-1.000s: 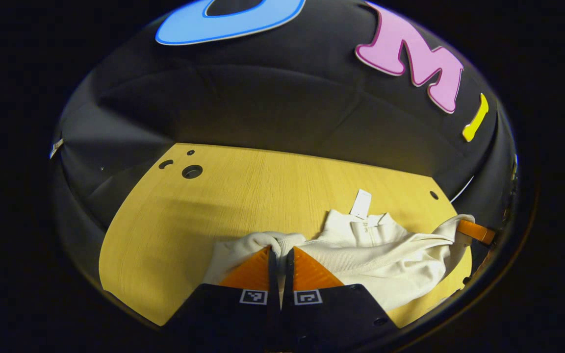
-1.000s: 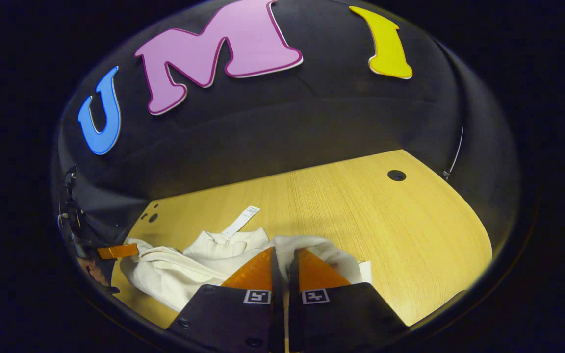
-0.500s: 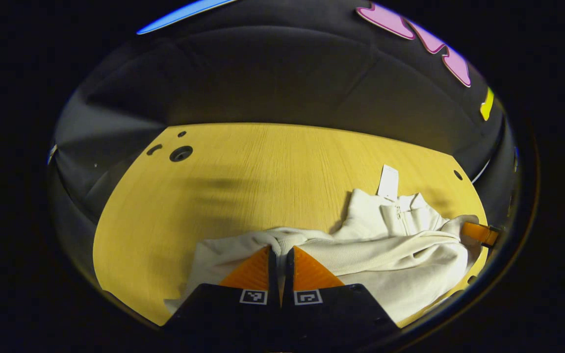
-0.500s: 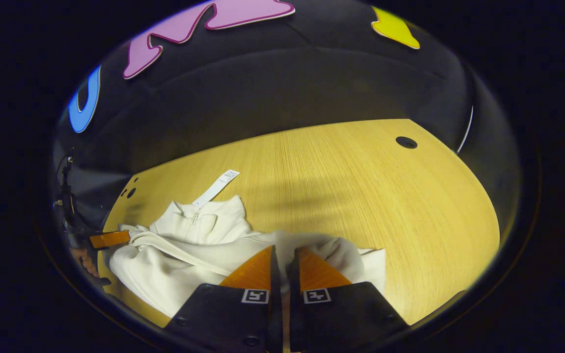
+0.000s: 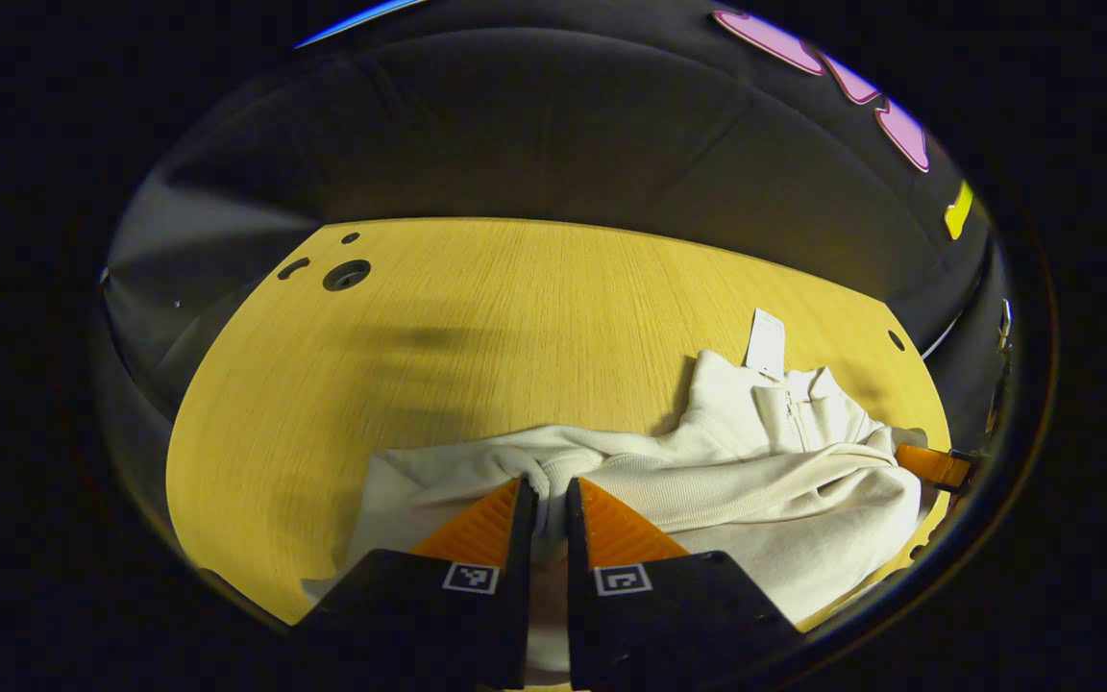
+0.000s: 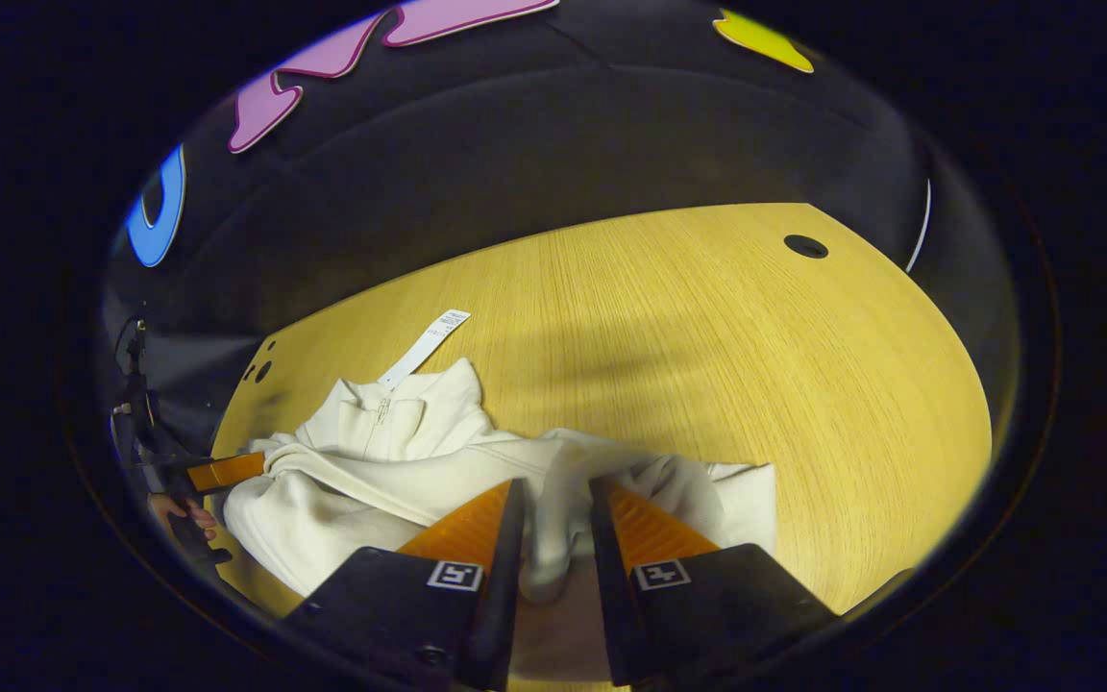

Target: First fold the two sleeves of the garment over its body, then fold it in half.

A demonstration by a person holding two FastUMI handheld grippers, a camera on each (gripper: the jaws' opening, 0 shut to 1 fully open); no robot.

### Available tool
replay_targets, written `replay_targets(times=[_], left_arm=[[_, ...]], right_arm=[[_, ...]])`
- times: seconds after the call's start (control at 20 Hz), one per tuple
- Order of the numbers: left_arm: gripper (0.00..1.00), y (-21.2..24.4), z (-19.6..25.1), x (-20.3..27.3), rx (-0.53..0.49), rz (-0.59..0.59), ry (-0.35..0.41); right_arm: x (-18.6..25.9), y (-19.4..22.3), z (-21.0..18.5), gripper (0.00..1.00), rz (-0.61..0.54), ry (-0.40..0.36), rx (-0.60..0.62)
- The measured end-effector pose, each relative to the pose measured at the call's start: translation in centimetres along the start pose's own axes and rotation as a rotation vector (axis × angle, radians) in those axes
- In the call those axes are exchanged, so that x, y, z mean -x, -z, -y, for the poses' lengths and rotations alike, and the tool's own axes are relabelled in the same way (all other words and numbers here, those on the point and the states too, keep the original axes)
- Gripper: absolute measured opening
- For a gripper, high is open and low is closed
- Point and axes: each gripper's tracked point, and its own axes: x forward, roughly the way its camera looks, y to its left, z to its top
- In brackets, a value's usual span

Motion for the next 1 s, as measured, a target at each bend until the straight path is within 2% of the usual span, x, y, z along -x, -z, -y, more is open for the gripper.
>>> replay_targets(times=[0.05, 0.1, 0.15, 0.2, 0.25, 0.3, 0.55, 0.75, 1.0], left_arm=[[0.27, -0.2, -0.2, 0.3, 0.001, 0.009, -0.005], [0.35, -0.4, -0.3, 0.6, 0.001, 0.019, -0.011], [0.43, -0.7, -0.3, 1.1, -0.001, 0.033, -0.012], [0.45, -1.1, -0.4, 1.7, -0.005, 0.048, -0.014], [0.53, -1.5, -0.3, 2.4, -0.008, 0.065, -0.012], [0.64, -1.8, -0.2, 3.1, -0.010, 0.082, -0.012], [0.72, -3.1, 0.8, 7.5, -0.027, 0.182, 0.013], [0.73, -3.9, 1.8, 11.9, -0.088, 0.281, 0.022], [0.73, -3.2, 3.9, 16.4, -0.119, 0.335, 0.073]], right_arm=[[0.3, -0.2, -0.4, 0.50, 0.009, -0.014, 0.003], [0.9, -0.6, -0.4, 0.70, 0.022, -0.011, 0.012], [1.6, -1.0, -0.4, 0.69, 0.039, -0.009, 0.017], [2.2, -1.5, -0.6, 0.77, 0.058, -0.009, 0.015], [3.0, -2.0, -0.7, 0.83, 0.078, -0.005, 0.012], [3.9, -2.5, -0.5, 0.93, 0.104, 0.003, 0.011], [8.8, -3.9, -1.2, 0.94, 0.187, -0.016, 0.016], [12.2, -3.6, -1.9, 0.94, 0.226, -0.039, 0.035], [16.1, -3.6, -3.1, 0.95, 0.282, -0.065, 0.007]])
